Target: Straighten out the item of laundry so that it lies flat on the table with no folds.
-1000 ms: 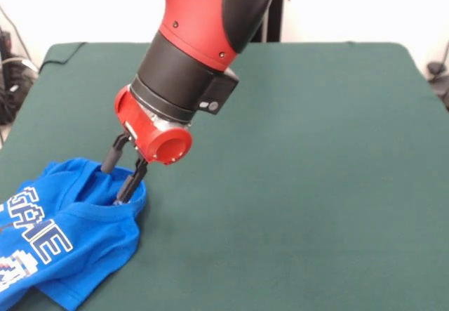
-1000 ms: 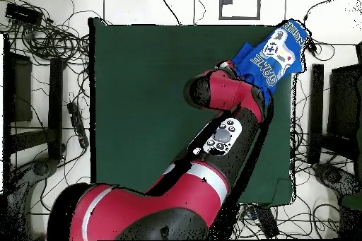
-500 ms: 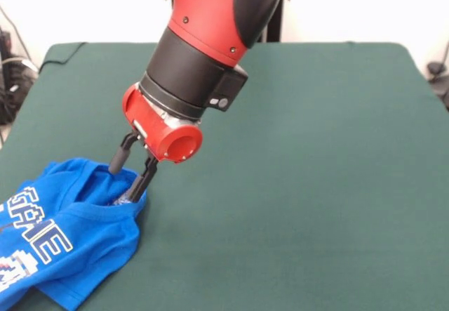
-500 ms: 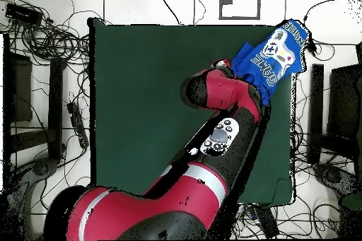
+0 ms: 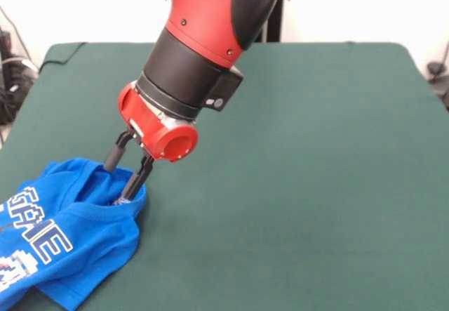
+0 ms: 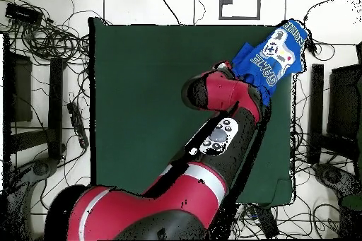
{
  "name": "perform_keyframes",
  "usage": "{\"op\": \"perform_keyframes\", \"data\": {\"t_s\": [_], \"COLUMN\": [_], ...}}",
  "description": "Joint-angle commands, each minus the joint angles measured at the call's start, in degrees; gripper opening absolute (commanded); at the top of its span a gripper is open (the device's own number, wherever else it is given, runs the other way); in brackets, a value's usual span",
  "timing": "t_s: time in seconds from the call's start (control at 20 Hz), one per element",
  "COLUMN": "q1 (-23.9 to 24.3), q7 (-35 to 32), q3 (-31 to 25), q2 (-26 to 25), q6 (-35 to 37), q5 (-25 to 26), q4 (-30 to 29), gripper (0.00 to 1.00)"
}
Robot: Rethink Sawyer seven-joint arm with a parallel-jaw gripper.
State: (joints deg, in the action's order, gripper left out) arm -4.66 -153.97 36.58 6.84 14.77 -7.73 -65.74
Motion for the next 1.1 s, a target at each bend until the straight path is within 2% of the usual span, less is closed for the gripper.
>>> {"op": "perform_keyframes", "data": {"t_s": [0.05, 0.55, 1.1], "q1": [-2.77, -4.1, -2.01], "q7": [-6.36, -9.31, -8.58], "q3": [-0.87, 2.93, -0.23], "q2": [-7.13, -12.19, -13.77], "q6": [0.84, -1.27, -6.97], "q5": [1.11, -1.19, -1.81], "q4": [-3.84, -3.0, -4.24], "gripper": [1.0, 1.0, 1.0]}}
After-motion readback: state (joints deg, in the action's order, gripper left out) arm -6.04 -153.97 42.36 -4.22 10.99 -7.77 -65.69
